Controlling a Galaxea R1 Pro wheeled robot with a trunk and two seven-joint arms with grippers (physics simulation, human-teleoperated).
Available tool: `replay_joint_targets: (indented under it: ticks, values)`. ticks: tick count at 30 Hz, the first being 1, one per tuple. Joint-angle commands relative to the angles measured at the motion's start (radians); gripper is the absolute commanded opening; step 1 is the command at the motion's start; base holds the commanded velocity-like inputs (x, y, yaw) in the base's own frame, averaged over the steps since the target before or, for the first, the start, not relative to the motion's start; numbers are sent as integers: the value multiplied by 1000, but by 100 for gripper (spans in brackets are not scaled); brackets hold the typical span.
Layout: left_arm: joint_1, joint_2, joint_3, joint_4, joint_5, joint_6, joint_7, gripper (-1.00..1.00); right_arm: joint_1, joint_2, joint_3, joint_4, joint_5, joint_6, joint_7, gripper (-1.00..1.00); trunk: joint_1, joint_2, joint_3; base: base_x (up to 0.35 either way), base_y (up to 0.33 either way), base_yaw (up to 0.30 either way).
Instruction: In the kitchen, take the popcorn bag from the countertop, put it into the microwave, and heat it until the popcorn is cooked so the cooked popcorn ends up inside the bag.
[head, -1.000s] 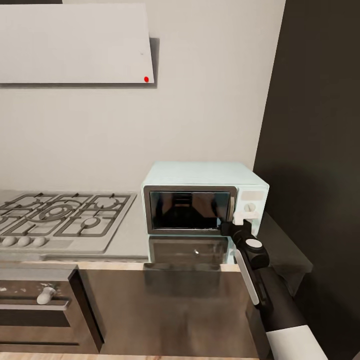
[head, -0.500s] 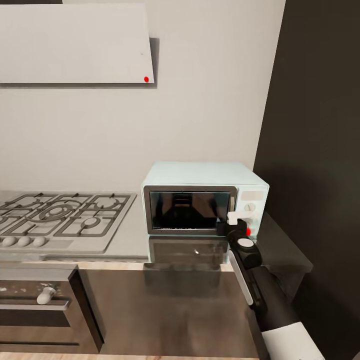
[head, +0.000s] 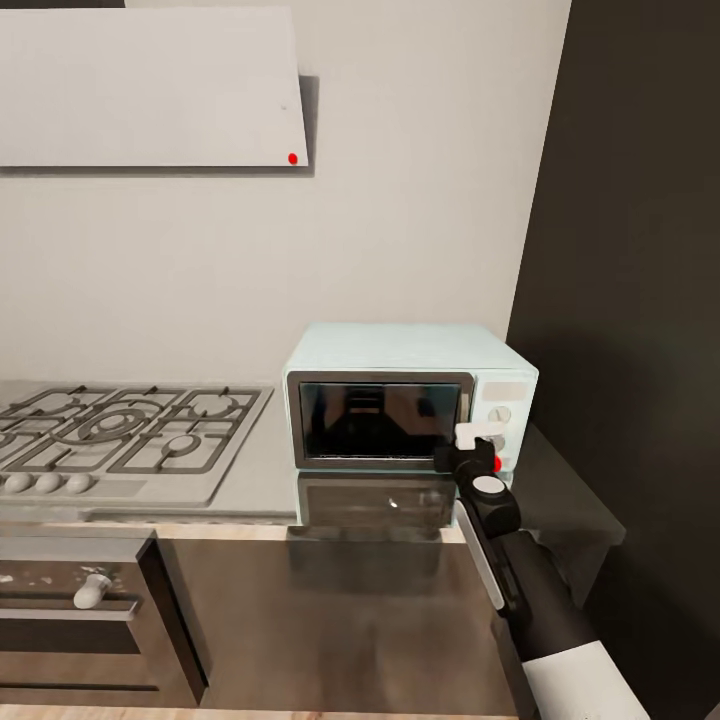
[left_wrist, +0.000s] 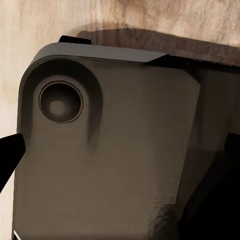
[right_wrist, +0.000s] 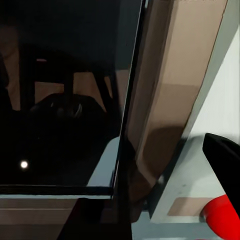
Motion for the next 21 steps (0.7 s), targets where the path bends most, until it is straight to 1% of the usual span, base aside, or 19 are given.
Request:
replay_joint_targets:
  ticks: [1,17,21]
  values:
    - [0,0,0,0,7,-2,0,100,-30,-2,2,11,-18,1,-2,-100,0,0,-1,0,0,0]
    - [0,-1,0,2,7,-2,-2,100,-30,1,5,-1,-21,7,-3,-100,0,0,-1,-2,2,0]
    - [0,-3,0,2,7,-2,-1,100,-30,1,4,-1,-21,7,-3,-100,0,0,-1,-191,160,0]
